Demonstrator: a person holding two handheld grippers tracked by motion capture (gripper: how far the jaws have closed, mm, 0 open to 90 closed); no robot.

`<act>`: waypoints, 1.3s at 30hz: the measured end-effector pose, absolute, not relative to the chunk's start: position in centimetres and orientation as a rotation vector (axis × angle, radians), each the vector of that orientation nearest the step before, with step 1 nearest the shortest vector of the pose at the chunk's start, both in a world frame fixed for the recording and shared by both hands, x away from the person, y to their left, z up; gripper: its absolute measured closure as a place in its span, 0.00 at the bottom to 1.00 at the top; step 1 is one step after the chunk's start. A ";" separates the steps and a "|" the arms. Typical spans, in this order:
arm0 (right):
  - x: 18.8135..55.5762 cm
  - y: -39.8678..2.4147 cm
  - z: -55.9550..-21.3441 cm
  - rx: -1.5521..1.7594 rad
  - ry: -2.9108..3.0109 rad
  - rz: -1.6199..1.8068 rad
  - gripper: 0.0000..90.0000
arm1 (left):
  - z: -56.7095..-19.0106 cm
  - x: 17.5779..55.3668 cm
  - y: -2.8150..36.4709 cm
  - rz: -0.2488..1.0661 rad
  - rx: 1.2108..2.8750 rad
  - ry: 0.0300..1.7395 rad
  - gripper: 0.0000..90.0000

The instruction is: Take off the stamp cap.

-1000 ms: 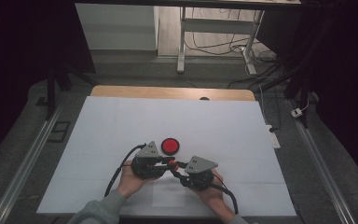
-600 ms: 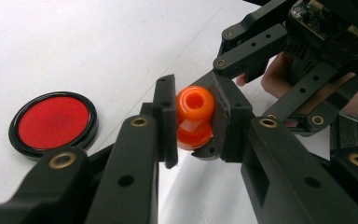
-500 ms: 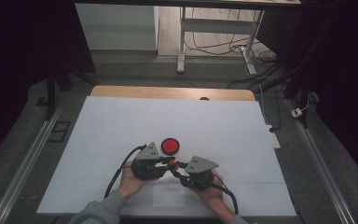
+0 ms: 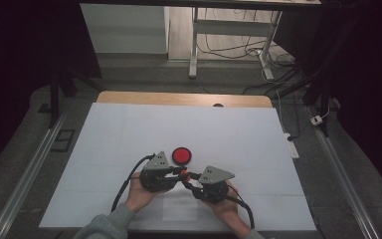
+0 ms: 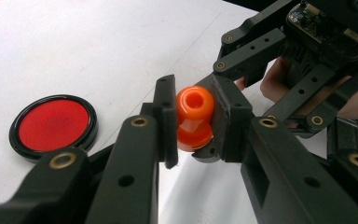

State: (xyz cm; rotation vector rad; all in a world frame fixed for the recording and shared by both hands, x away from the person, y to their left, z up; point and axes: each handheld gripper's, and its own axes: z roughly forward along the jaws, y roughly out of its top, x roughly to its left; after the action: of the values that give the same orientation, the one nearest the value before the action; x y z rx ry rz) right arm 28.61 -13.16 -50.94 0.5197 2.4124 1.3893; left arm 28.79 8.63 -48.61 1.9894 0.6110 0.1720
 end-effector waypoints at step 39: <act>28.8 -13.7 -51.3 0.534 2.417 1.331 0.72 | -47.6 28.9 10.3 0.168 1.926 0.642 0.81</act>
State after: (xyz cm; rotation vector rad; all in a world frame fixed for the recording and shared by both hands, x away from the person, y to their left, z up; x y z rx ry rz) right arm 28.85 -13.73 -51.26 0.5342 2.4172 1.3311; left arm 28.88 10.30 -47.59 1.9262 0.6415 0.1677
